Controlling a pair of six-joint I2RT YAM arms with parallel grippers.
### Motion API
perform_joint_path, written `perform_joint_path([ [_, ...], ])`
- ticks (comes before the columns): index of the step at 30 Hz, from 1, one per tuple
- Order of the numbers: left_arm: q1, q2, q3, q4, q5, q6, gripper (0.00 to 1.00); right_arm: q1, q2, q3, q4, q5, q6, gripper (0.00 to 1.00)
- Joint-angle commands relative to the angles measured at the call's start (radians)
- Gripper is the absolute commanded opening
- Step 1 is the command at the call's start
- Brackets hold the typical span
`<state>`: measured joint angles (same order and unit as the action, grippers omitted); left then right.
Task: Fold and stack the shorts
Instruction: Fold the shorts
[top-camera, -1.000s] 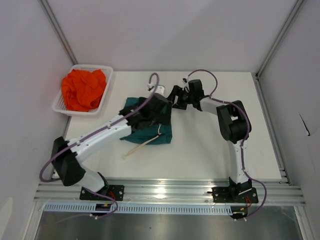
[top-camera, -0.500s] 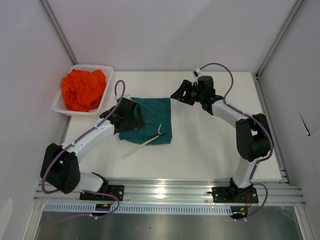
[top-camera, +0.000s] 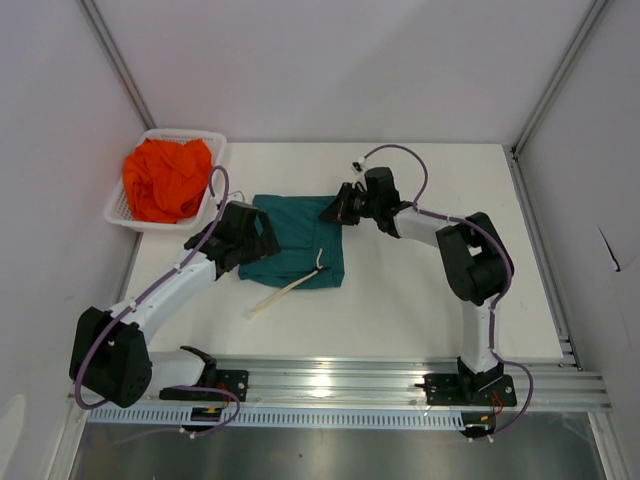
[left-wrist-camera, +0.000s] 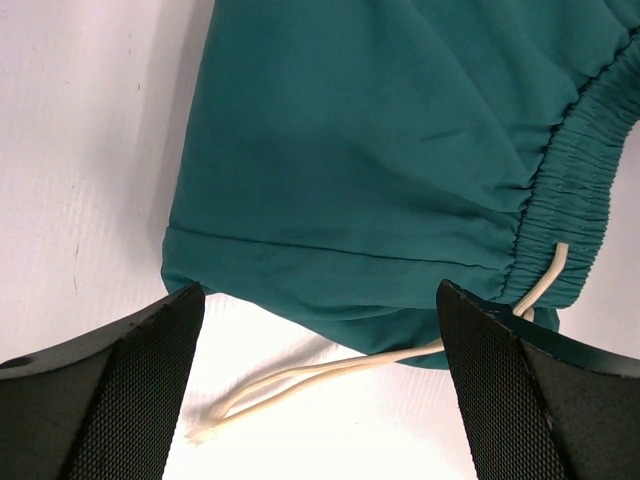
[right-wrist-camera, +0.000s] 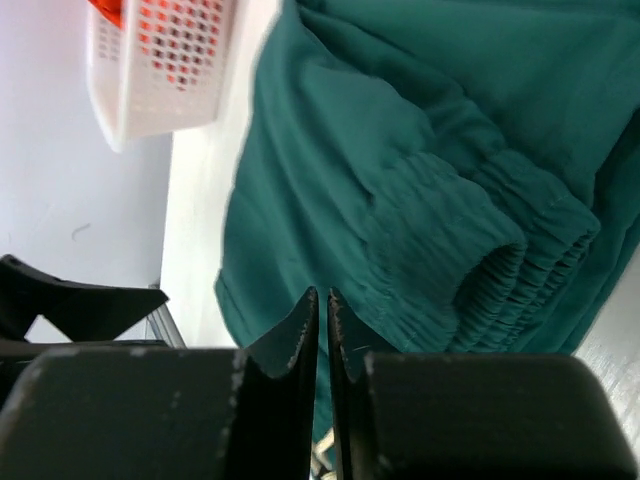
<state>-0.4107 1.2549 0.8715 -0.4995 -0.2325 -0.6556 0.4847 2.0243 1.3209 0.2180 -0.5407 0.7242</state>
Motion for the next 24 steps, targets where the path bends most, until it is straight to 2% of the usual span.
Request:
perform_joint_path([
  [1, 0.022, 0.008, -0.034, 0.035, -0.007, -0.019, 0.98, 0.014, 0.054, 0.040, 0.073, -0.031, 0.049, 0.08],
  [6, 0.072, 0.000, -0.111, 0.102, 0.019, -0.035, 0.97, 0.006, 0.115, 0.017, 0.092, 0.050, 0.080, 0.00],
  [13, 0.099, 0.023, -0.167, 0.156, 0.027, -0.027, 0.95, -0.017, 0.204, 0.095, 0.018, 0.054, 0.037, 0.00],
  [24, 0.101, 0.087, -0.224, 0.314, 0.093, -0.058, 0.91, -0.026, 0.238, 0.259, -0.109, 0.042, -0.048, 0.04],
])
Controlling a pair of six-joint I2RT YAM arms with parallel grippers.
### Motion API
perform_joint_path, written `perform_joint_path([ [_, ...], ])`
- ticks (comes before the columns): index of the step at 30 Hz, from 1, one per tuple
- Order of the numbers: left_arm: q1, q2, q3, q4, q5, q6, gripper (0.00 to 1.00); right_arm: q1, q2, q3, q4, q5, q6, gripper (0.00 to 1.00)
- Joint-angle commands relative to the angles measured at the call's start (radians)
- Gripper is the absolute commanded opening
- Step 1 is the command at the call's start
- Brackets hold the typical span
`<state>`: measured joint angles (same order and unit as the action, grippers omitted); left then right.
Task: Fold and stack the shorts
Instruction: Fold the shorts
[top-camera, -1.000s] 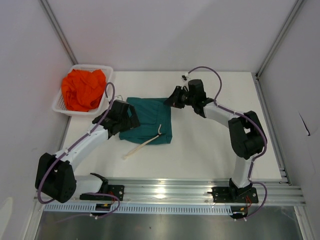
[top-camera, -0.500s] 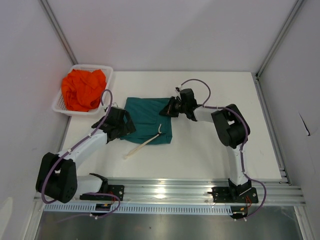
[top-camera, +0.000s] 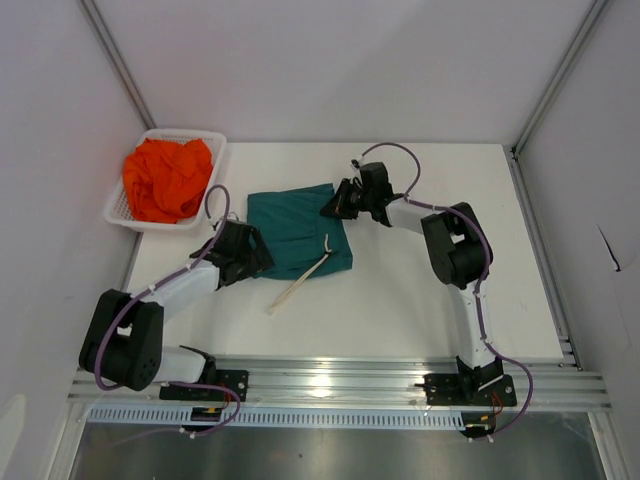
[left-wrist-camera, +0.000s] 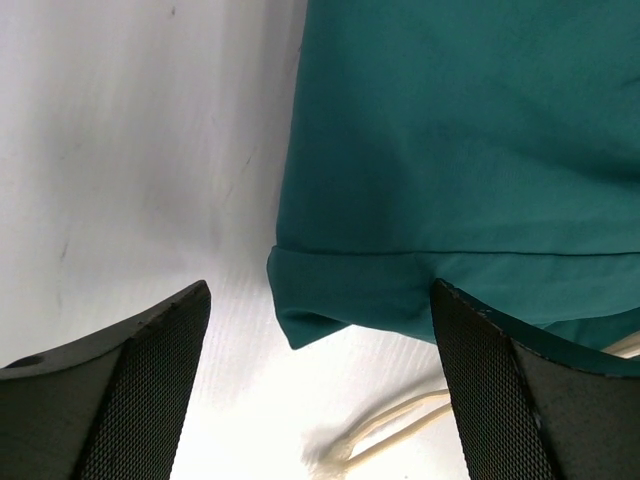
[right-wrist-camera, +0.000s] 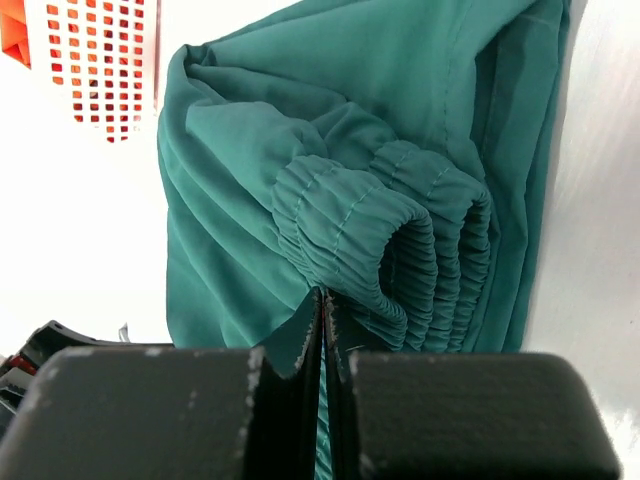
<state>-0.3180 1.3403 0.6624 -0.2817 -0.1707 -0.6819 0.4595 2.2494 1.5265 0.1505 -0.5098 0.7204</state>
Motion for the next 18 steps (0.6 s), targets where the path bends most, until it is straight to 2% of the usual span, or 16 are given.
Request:
perform_joint_path([
  [1, 0.010, 0.002, -0.021, 0.122, 0.037, -0.036, 0.91, 0.001, 0.016, 0.057, -0.040, 0.008, -0.047, 0.04],
  [9, 0.008, 0.083, -0.035, 0.177, 0.079, -0.051, 0.81, -0.005, 0.035, 0.109, -0.084, 0.008, -0.075, 0.04],
  [12, 0.002, 0.091, -0.085, 0.228, 0.111, -0.068, 0.79, -0.010, 0.047, 0.144, -0.100, -0.002, -0.085, 0.08],
  [13, -0.004, 0.091, -0.092, 0.245, 0.114, -0.073, 0.79, -0.012, 0.047, 0.149, -0.097, -0.012, -0.087, 0.23],
  [15, -0.030, 0.091, -0.115, 0.260, 0.114, -0.085, 0.78, -0.012, 0.038, 0.156, -0.092, -0.018, -0.088, 0.38],
  [16, -0.039, 0.091, -0.116, 0.265, 0.109, -0.091, 0.78, -0.010, 0.015, 0.156, -0.097, -0.016, -0.093, 0.53],
  [18, -0.075, 0.088, -0.116, 0.266, 0.100, -0.110, 0.78, -0.010, -0.013, 0.153, -0.111, -0.009, -0.104, 0.67],
])
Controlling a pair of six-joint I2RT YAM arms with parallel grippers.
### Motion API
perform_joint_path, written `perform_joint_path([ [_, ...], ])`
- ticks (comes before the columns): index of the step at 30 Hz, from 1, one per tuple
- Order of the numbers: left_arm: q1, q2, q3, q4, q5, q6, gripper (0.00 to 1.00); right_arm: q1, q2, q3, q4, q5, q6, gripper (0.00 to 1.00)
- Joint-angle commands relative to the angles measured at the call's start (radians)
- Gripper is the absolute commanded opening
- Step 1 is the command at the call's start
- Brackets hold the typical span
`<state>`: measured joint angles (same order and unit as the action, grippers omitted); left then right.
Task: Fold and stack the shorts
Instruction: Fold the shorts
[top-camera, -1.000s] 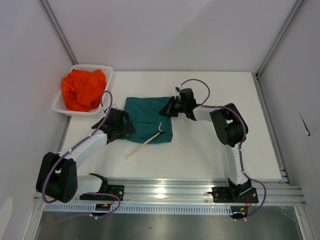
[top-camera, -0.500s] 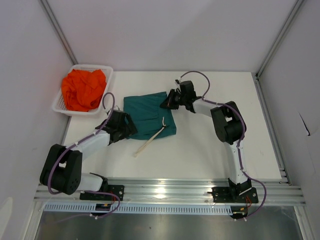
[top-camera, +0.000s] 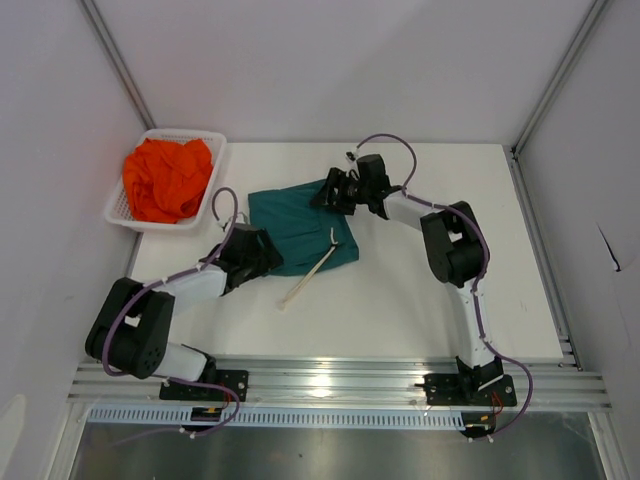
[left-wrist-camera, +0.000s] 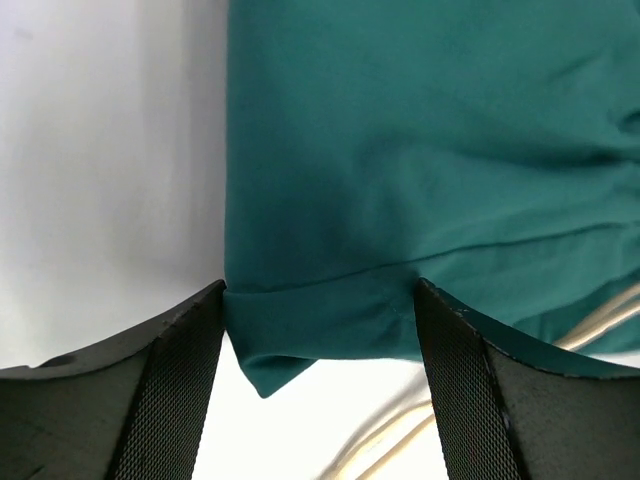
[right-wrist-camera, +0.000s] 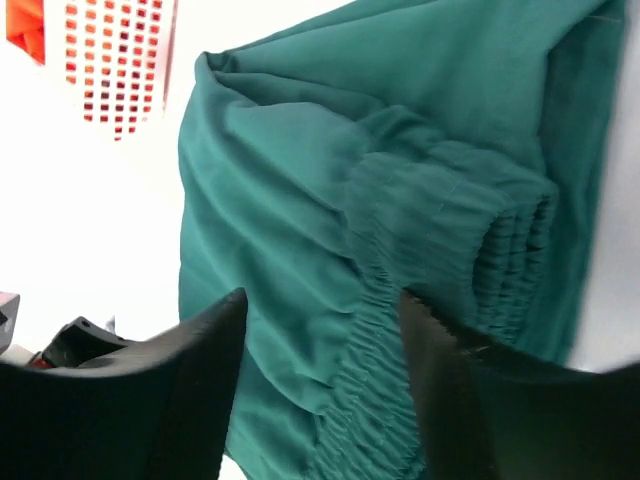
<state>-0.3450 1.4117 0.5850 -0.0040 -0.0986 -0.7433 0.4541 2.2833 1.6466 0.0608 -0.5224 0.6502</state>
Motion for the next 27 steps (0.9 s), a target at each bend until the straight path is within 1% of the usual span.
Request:
perform_joint_path([
  [1, -0.060, 0.016, -0.040, -0.008, 0.027, -0.056, 0.78, -0.005, -0.083, 0.030, -0.042, 0.019, -0.041, 0.76],
  [4, -0.123, 0.007, -0.036, -0.008, 0.004, -0.093, 0.77, -0.009, -0.154, -0.002, -0.055, 0.047, -0.069, 0.84],
  [5, -0.158, 0.003, -0.039, -0.010, -0.004, -0.114, 0.77, -0.011, -0.209, -0.014, -0.090, 0.062, -0.076, 0.84],
  [7, -0.195, -0.008, -0.040, -0.014, -0.029, -0.142, 0.77, -0.025, -0.270, -0.066, -0.107, 0.082, -0.080, 0.85],
  [8, -0.234, -0.014, -0.040, -0.011, -0.036, -0.168, 0.76, -0.031, -0.338, -0.089, -0.111, 0.100, -0.081, 0.85],
  [9, -0.264, -0.019, -0.040, -0.016, -0.053, -0.182, 0.76, -0.037, -0.372, -0.129, -0.118, 0.111, -0.087, 0.85],
  [10, -0.328, -0.023, -0.040, -0.016, -0.096, -0.195, 0.76, -0.052, -0.405, -0.149, -0.139, 0.122, -0.089, 0.85],
  [11, -0.357, -0.019, -0.036, -0.013, -0.114, -0.220, 0.76, -0.061, -0.473, -0.168, -0.151, 0.146, -0.090, 0.85],
  [12, -0.388, -0.008, -0.010, -0.011, -0.127, -0.232, 0.76, -0.069, -0.505, -0.203, -0.163, 0.157, -0.099, 0.85],
  [13, -0.444, 0.009, 0.004, -0.008, -0.134, -0.244, 0.76, -0.090, -0.537, -0.220, -0.191, 0.169, -0.103, 0.85],
  [14, -0.469, 0.060, 0.022, -0.002, -0.130, -0.257, 0.76, -0.103, -0.601, -0.238, -0.202, 0.192, -0.104, 0.85],
  [15, -0.494, 0.094, 0.065, -0.001, -0.121, -0.261, 0.76, -0.115, -0.634, -0.258, -0.208, 0.196, -0.107, 0.85],
  [16, -0.544, 0.130, 0.120, -0.001, -0.104, -0.261, 0.76, -0.126, -0.663, -0.299, -0.214, 0.199, -0.110, 0.85],
  [17, -0.569, 0.200, 0.186, -0.001, -0.095, -0.252, 0.76, -0.150, -0.714, -0.318, -0.219, 0.205, -0.110, 0.86],
  [18, -0.595, 0.231, 0.220, -0.002, -0.086, -0.242, 0.75, -0.160, -0.735, -0.336, -0.234, 0.209, -0.118, 0.87],
  [19, -0.647, 0.256, 0.284, -0.001, -0.082, -0.210, 0.75, -0.170, -0.754, -0.364, -0.245, 0.211, -0.121, 0.88],
  [20, -0.669, 0.276, 0.353, -0.008, -0.096, -0.190, 0.75, -0.187, -0.769, -0.378, -0.254, 0.211, -0.126, 0.88],
  [21, -0.686, 0.299, 0.381, -0.033, -0.104, -0.171, 0.76, -0.193, -0.795, -0.392, -0.268, 0.214, -0.130, 0.88],
  [23, -0.704, 0.288, 0.447, -0.068, -0.122, -0.139, 0.76, -0.203, -0.815, -0.431, -0.277, 0.216, -0.146, 0.88],
  [26, -0.690, 0.187, 0.428, -0.096, -0.142, -0.105, 0.78, -0.210, -0.826, -0.479, -0.286, 0.210, -0.155, 0.88],
  [27, -0.674, 0.120, 0.421, -0.132, -0.162, -0.093, 0.79, -0.203, -0.821, -0.491, -0.285, 0.200, -0.150, 0.88],
])
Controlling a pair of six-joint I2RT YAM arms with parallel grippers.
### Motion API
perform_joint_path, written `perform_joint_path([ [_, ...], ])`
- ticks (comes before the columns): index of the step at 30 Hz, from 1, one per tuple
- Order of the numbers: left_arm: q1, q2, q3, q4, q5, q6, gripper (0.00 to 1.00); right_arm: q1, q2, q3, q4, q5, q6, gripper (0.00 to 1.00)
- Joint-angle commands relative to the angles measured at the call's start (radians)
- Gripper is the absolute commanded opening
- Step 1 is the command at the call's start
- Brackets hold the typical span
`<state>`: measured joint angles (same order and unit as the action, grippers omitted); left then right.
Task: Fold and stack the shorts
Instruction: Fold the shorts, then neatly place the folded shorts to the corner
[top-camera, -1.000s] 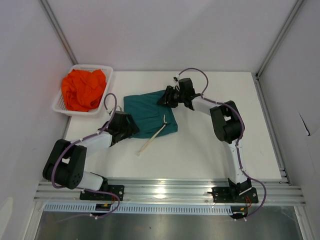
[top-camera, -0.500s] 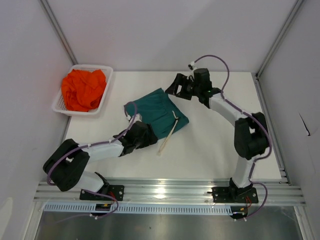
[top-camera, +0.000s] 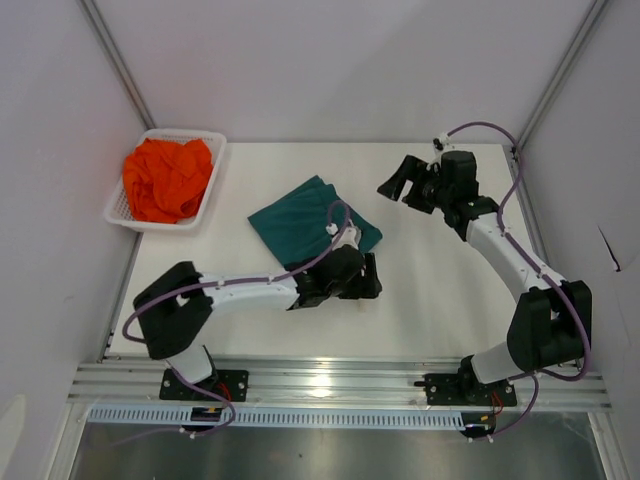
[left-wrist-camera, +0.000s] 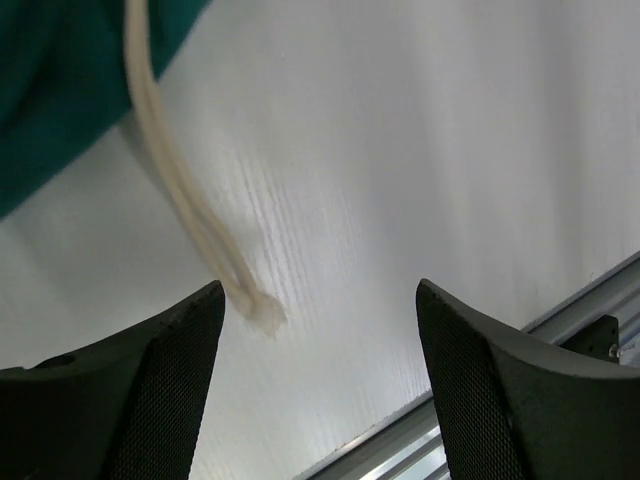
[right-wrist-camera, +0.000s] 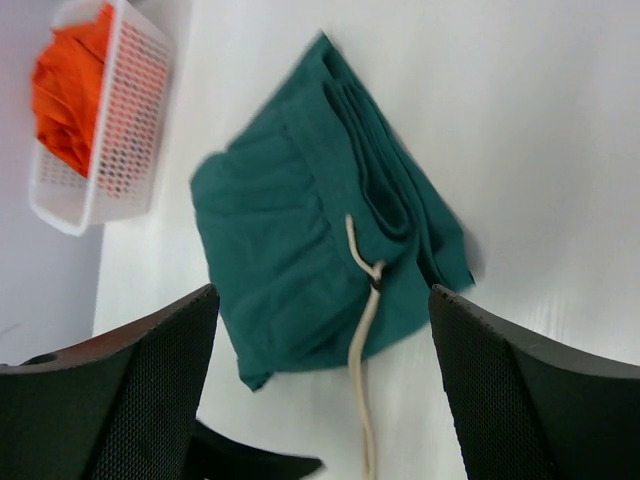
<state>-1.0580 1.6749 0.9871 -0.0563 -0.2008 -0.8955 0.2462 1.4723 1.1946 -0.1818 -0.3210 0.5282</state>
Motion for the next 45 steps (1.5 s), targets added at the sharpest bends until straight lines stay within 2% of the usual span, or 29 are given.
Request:
perform_joint_path([
  [1, 0.050, -0.179, 0.007, -0.103, -0.066, 0.063, 0.80, 0.013, -0.007, -0.053, -0.038, -0.007, -0.022, 0.88],
  [8, 0.173, -0.484, -0.105, -0.279, -0.094, 0.073, 0.86, 0.188, -0.015, -0.185, 0.013, 0.175, 0.128, 0.89],
  [12, 0.300, -0.595, -0.140, -0.423, -0.118, 0.079, 0.88, 0.377, -0.035, -0.291, 0.105, 0.360, 0.388, 0.89],
  [14, 0.352, -0.665, -0.163, -0.445, -0.114, 0.090, 0.89, 0.448, -0.014, -0.291, 0.102, 0.480, 0.475, 0.89],
  [17, 0.443, -0.739, -0.192, -0.474, -0.091, 0.116, 0.89, 0.551, 0.048, -0.241, 0.003, 0.598, 0.665, 0.88],
  [20, 0.477, -0.770, -0.191, -0.522, -0.109, 0.135, 0.90, 0.608, 0.080, -0.247, 0.030, 0.643, 0.757, 0.87],
  [22, 0.480, -0.793, -0.189, -0.540, -0.117, 0.144, 0.89, 0.622, 0.109, -0.269, 0.114, 0.655, 0.803, 0.87],
  [29, 0.481, -0.819, -0.174, -0.576, -0.115, 0.168, 0.90, 0.636, 0.215, -0.271, 0.232, 0.686, 0.914, 0.81],
  [35, 0.481, -0.847, -0.174, -0.588, -0.127, 0.185, 0.90, 0.640, 0.269, -0.253, 0.228, 0.735, 0.978, 0.74],
  [41, 0.481, -0.854, -0.182, -0.588, -0.135, 0.193, 0.90, 0.642, 0.331, -0.185, 0.188, 0.761, 0.967, 0.65],
  [45, 0.481, -0.857, -0.191, -0.582, -0.135, 0.196, 0.90, 0.637, 0.373, -0.148, 0.136, 0.757, 0.958, 0.54],
])
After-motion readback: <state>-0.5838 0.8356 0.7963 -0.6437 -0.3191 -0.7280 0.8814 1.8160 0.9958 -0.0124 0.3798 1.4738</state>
